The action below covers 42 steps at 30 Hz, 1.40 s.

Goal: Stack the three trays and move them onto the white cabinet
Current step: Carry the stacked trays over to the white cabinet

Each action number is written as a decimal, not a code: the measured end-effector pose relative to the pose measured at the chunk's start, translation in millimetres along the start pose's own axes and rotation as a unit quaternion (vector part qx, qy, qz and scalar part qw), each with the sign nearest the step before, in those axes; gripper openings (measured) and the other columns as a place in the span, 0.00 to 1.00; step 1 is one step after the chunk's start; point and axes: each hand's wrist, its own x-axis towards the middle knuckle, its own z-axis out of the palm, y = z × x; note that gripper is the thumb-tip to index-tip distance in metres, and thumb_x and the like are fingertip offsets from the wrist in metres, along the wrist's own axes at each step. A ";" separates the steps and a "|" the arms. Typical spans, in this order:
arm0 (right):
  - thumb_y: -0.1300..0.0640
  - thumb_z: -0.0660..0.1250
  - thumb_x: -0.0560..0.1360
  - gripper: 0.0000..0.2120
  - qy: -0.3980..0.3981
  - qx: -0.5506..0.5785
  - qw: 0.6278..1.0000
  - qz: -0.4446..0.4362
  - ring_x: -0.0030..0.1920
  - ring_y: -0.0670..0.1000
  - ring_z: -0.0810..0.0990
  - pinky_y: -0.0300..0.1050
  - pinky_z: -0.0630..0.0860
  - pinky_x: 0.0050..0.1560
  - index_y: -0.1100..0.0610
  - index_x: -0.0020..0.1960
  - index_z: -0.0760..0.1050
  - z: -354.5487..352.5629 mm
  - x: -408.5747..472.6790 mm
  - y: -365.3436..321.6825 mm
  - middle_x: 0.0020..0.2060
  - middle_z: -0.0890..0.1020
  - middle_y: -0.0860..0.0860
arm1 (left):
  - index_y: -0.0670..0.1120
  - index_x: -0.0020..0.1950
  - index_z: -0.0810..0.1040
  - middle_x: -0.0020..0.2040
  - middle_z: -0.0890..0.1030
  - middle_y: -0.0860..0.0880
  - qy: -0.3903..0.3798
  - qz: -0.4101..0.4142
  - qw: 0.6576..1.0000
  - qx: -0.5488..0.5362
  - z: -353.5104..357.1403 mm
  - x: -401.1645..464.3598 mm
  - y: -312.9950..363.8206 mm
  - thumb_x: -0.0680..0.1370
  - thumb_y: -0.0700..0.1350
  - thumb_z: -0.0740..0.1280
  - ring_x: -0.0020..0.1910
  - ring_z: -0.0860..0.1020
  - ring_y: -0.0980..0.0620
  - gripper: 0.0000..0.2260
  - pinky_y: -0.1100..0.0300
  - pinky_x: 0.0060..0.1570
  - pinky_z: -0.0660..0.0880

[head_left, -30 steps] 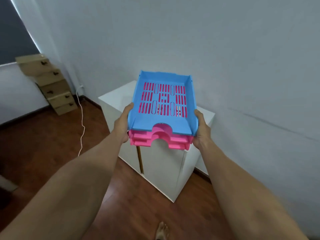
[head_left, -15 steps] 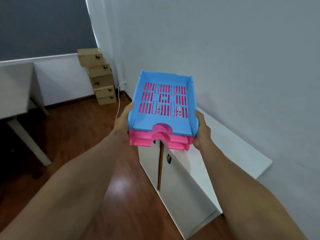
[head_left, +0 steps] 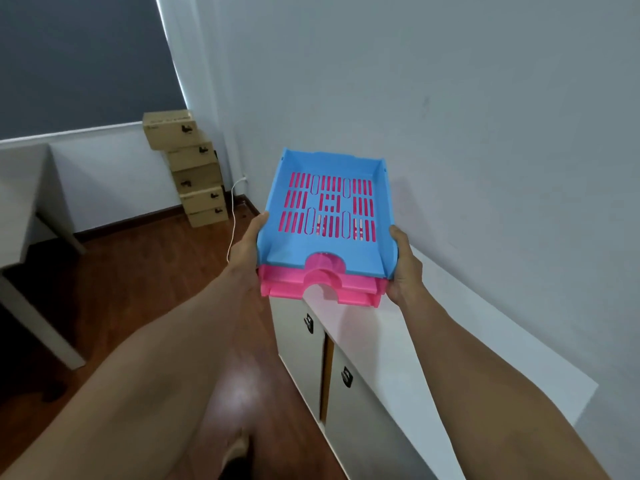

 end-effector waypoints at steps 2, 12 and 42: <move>0.41 0.83 0.60 0.29 0.017 0.009 1.000 -0.006 0.47 0.58 0.90 0.60 0.85 0.54 0.55 0.55 0.84 7.6 16.6 -0.1 0.51 0.90 0.55 | 0.46 0.70 0.78 0.64 0.83 0.43 -0.017 -0.010 1.000 0.008 -0.3 31.0 6.1 0.70 0.64 0.75 0.63 0.82 0.38 0.34 0.40 0.67 0.75; 0.46 0.83 0.67 0.25 0.140 0.116 0.981 -0.069 0.48 0.59 0.90 0.56 0.86 0.47 0.57 0.58 0.84 76.2 86.7 29.2 0.53 0.90 0.56 | 0.46 0.67 0.81 0.64 0.83 0.42 -0.206 -0.086 0.973 0.055 -13.3 214.6 50.4 0.72 0.62 0.74 0.57 0.85 0.42 0.29 0.46 0.53 0.83; 0.45 0.81 0.69 0.29 0.359 0.185 0.904 -0.143 0.58 0.63 0.87 0.67 0.80 0.64 0.59 0.65 0.82 201.7 97.8 118.4 0.58 0.88 0.58 | 0.48 0.62 0.84 0.58 0.87 0.44 -0.299 -0.209 0.911 0.193 -65.5 350.4 90.4 0.61 0.67 0.79 0.59 0.84 0.40 0.36 0.42 0.61 0.80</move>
